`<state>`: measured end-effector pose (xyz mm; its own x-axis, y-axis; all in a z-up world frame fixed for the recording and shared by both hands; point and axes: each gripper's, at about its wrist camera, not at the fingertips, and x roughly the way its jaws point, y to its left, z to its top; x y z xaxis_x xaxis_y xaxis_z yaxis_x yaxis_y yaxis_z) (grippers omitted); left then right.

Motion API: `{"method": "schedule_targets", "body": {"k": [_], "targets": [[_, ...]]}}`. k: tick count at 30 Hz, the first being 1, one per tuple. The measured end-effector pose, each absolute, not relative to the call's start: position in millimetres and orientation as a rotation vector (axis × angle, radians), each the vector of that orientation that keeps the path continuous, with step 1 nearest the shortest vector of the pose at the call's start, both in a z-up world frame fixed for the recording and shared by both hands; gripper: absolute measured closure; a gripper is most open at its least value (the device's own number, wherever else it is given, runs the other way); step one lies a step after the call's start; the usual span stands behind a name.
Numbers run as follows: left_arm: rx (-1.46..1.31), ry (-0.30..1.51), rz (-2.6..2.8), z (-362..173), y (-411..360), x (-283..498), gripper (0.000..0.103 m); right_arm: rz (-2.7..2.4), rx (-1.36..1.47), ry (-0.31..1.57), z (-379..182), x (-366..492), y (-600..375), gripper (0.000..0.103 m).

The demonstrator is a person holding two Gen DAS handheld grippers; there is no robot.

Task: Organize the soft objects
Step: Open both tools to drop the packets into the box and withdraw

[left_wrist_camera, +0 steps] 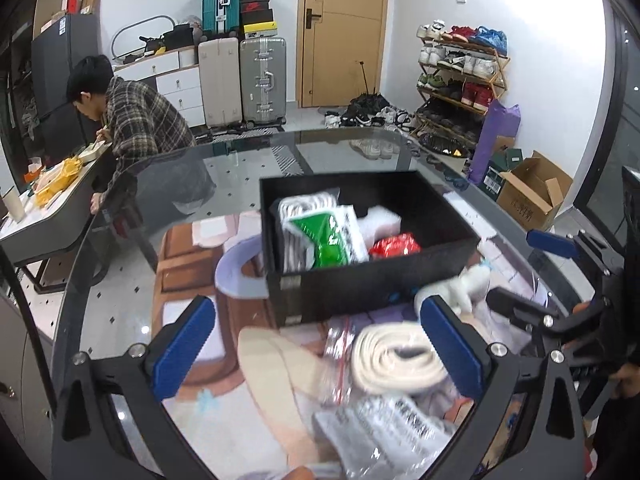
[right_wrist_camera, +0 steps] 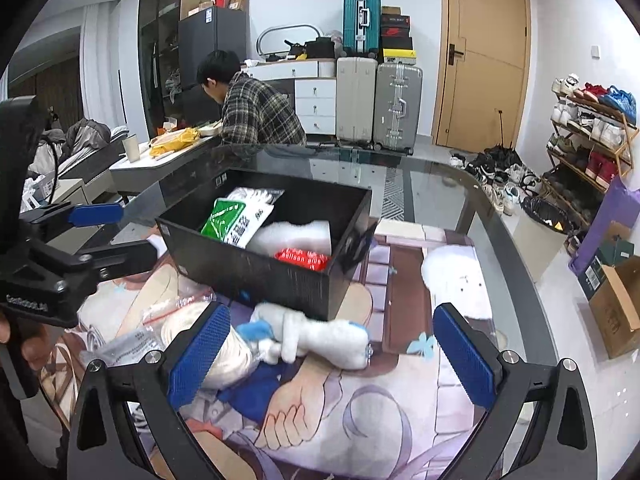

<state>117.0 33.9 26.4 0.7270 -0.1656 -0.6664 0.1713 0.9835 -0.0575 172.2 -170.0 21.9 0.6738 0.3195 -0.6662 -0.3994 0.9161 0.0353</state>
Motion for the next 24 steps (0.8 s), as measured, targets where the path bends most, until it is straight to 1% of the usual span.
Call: {"method": "schedule_targets", "body": {"k": [11, 24], "targets": [[0.015, 0.831, -0.203, 2, 38, 95, 0.000, 0.416, -0.118, 0.774, 6, 168, -167, 0.000], [0.000, 0.918, -0.287, -10, 24, 86, 0.000, 0.415, -0.129, 0.813, -6, 168, -164, 0.000]]}}
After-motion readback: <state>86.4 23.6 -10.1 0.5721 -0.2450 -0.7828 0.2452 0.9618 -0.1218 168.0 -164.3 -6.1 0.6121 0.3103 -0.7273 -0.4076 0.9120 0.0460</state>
